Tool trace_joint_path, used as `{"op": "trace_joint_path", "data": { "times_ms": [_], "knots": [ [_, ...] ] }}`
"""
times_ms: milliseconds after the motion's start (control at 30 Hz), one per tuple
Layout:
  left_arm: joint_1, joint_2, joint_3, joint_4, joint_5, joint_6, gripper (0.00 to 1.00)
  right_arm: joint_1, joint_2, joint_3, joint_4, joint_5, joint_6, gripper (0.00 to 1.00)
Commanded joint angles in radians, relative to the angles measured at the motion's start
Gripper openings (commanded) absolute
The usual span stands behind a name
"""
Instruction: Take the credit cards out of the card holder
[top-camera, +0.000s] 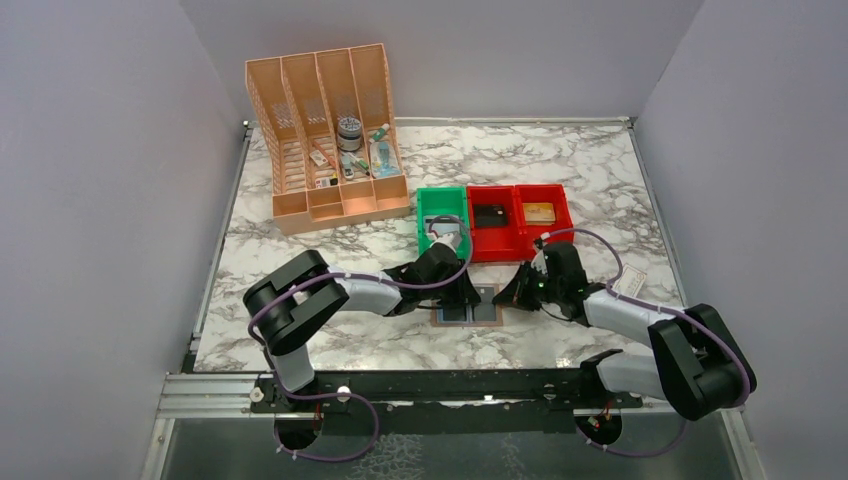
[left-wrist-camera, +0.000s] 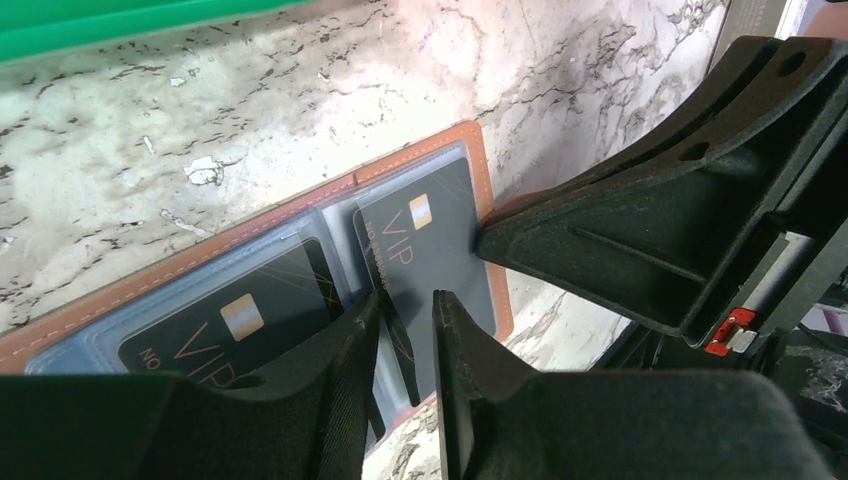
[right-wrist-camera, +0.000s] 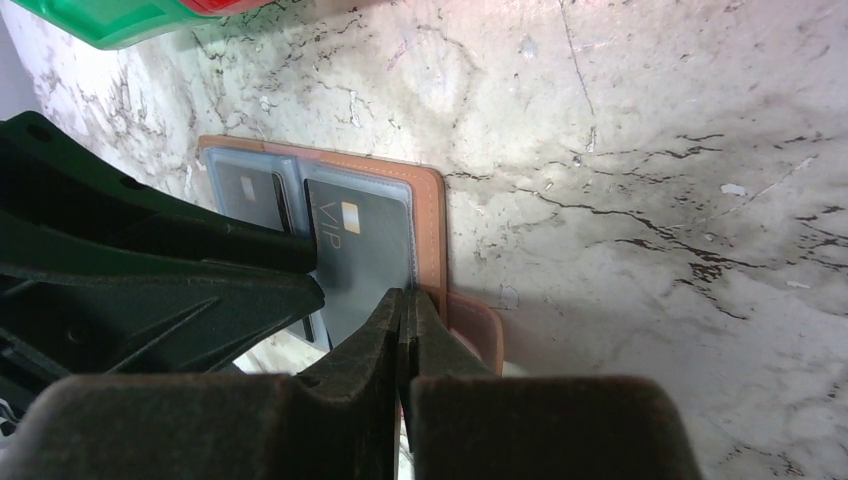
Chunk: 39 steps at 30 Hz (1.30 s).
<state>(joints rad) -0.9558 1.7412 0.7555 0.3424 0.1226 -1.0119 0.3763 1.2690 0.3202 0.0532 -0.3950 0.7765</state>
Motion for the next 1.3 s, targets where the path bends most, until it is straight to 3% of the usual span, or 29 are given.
{"op": "trace_joint_path", "data": {
  "times_ms": [0, 500, 1267],
  "knots": [
    [-0.028, -0.034, 0.003, 0.084, 0.063, -0.037, 0.25, 0.027, 0.077, -0.055, -0.047, 0.020, -0.026, 0.01],
    [-0.027, -0.079, -0.014, 0.093, 0.044, -0.050, 0.01, 0.026, 0.095, -0.052, -0.035, 0.005, -0.031, 0.01],
    [0.004, -0.141, -0.148, 0.087, 0.032, -0.063, 0.00, 0.027, 0.065, -0.040, -0.066, 0.039, -0.028, 0.01]
  ]
}}
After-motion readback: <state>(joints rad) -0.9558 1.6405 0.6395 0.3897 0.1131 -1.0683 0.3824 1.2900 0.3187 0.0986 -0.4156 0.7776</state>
